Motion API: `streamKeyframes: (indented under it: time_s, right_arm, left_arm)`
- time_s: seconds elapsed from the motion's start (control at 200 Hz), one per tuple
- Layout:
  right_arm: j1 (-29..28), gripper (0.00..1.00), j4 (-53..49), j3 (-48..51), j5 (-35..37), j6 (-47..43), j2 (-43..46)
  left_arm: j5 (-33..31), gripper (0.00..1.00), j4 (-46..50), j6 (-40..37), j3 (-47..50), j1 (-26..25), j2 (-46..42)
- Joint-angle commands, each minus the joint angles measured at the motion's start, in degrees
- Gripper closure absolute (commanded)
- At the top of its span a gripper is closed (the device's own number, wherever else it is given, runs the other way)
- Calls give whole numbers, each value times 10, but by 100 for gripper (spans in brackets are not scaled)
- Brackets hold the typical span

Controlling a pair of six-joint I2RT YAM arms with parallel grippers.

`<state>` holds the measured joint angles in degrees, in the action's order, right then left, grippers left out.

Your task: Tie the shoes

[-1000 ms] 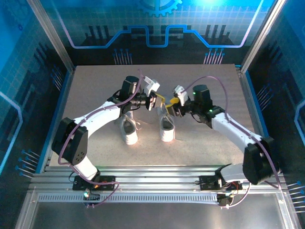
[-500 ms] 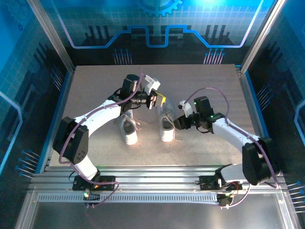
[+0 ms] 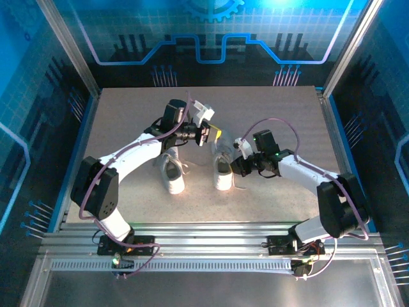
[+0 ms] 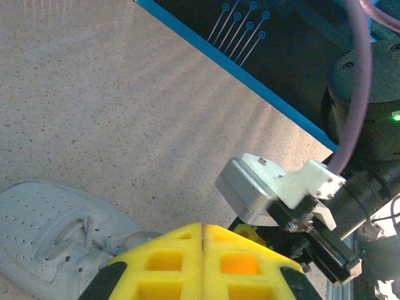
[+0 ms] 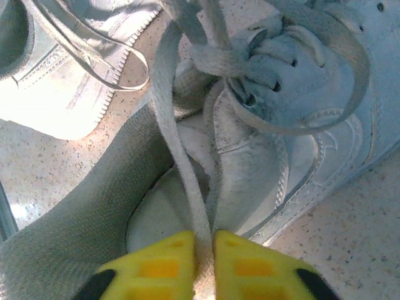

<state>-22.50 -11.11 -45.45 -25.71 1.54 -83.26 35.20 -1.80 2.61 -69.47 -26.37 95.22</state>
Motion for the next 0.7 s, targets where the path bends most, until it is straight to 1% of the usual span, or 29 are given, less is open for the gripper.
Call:
streamKeyframes:
  time_s: [0.0,0.05,0.195,0.29,0.38,0.46,0.56,0.695]
  right_arm:
    - [-15,98,-4,-5,3,-2,7]
    - [-17,100,-4,-1,6,3,21]
    - [-16,100,-14,13,19,7,71]
    - [-15,98,-31,15,23,-1,93]
    - [-15,97,-44,13,18,-6,100]
    - [-15,100,-51,11,15,-8,99]
    - [-15,100,-54,9,15,-9,103]
    - [-10,100,-61,6,22,-9,121]
  left_arm:
    - [1,100,20,-21,-23,4,2]
    - [0,100,25,-25,-24,5,1]
    - [-1,100,28,-26,-19,9,-4]
    - [-2,100,27,-26,-17,10,-4]
    - [0,100,21,-22,-18,11,-1]
    - [4,100,16,-17,-20,10,3]
    - [7,100,18,-15,-22,9,7]
    - [-1,100,22,-18,-17,10,8]
